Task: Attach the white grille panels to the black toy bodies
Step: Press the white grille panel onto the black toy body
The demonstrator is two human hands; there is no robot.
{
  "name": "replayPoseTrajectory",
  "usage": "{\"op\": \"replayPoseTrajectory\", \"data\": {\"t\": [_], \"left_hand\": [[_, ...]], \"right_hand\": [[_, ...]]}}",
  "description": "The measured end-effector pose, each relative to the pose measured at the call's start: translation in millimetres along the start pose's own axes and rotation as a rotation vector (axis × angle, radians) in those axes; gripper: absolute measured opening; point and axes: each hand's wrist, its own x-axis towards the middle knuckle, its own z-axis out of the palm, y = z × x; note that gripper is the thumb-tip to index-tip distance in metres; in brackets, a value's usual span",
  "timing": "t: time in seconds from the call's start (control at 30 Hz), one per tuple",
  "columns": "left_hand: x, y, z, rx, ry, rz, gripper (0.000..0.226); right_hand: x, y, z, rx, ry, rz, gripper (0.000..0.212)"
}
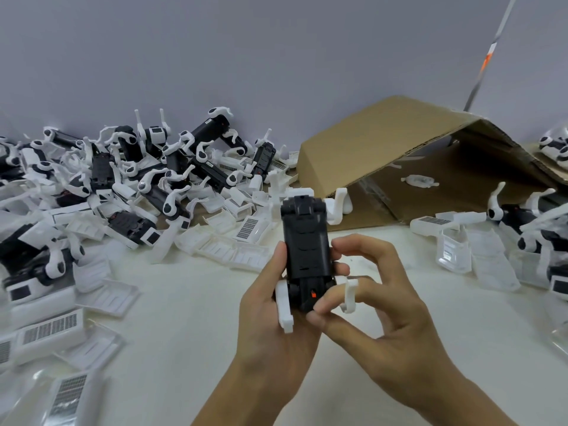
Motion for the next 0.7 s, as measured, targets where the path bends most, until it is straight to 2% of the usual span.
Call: {"op": "replayPoseTrajectory", "data": {"t": [0.17, 0.3, 0.57, 0.7], "left_hand": [[0.8, 1.0, 0.1, -0.018, 0.032, -0.001, 0.051], [0.3, 1.7, 1.2, -0.043, 0.031, -0.012, 0.051], [-0.5, 1.1, 1.7, -0.028, 0.000, -0.006, 0.052], [0.4, 0.9, -0.6, -0.070, 0.017, 0.012, 0.050]], "right_hand": [[0.9, 2.9, 1.2, -0.111, 0.066, 0.032, 0.023], [2.1, 1.9, 1.0, -0.046, 0.026, 0.067, 0.033], [-0.3, 1.3, -0.6, 0.058, -0.018, 0.080, 0.012], [0.7, -0.6, 0.8, -0.069, 0.025, 0.122, 0.016]]}}
